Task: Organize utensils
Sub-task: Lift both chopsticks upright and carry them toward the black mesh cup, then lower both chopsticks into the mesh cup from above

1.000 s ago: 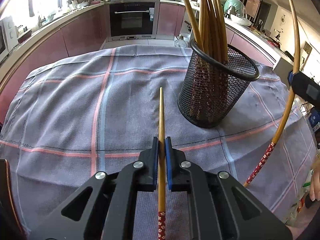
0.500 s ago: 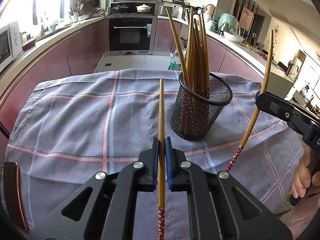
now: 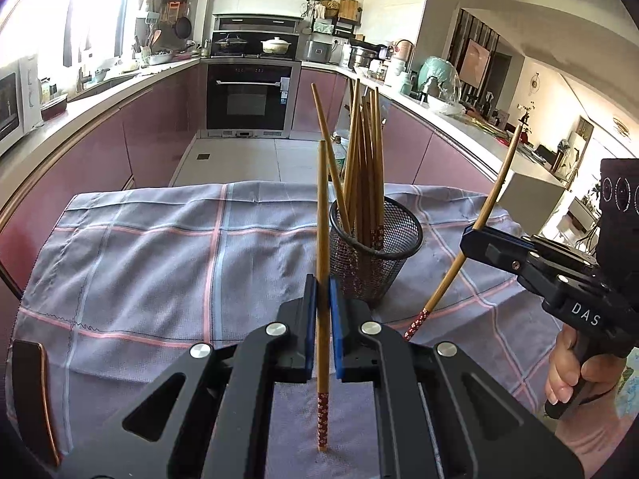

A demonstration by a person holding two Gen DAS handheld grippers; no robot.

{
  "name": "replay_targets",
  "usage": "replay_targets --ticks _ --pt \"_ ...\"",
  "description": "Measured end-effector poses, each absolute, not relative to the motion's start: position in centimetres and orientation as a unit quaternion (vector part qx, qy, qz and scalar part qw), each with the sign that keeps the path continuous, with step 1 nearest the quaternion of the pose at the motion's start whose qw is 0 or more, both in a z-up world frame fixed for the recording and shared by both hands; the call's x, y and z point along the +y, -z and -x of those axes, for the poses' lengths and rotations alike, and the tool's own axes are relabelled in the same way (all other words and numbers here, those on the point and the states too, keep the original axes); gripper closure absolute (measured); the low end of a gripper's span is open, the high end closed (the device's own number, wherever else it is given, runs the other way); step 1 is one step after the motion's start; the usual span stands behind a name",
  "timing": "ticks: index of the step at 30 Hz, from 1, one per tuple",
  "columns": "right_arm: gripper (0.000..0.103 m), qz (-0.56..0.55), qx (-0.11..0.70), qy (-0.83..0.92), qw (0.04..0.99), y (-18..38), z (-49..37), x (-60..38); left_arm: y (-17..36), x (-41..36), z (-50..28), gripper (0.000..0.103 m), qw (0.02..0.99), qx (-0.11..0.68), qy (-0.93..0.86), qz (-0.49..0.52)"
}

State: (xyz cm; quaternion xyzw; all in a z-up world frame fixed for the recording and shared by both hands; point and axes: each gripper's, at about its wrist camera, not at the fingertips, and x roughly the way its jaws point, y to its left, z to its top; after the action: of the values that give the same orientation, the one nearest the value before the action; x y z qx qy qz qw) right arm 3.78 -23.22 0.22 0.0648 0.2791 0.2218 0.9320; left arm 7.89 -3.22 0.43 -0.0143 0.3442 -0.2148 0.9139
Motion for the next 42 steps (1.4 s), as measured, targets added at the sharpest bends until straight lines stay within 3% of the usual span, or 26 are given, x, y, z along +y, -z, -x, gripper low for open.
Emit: replay_targets --ticks 42 --pt "0.097 -0.060 0.185 -0.217 0.957 -6.9 -4.8 -24.9 -13.7 -2.8 -5.3 0.096 0.937 0.220 0.267 0.053"
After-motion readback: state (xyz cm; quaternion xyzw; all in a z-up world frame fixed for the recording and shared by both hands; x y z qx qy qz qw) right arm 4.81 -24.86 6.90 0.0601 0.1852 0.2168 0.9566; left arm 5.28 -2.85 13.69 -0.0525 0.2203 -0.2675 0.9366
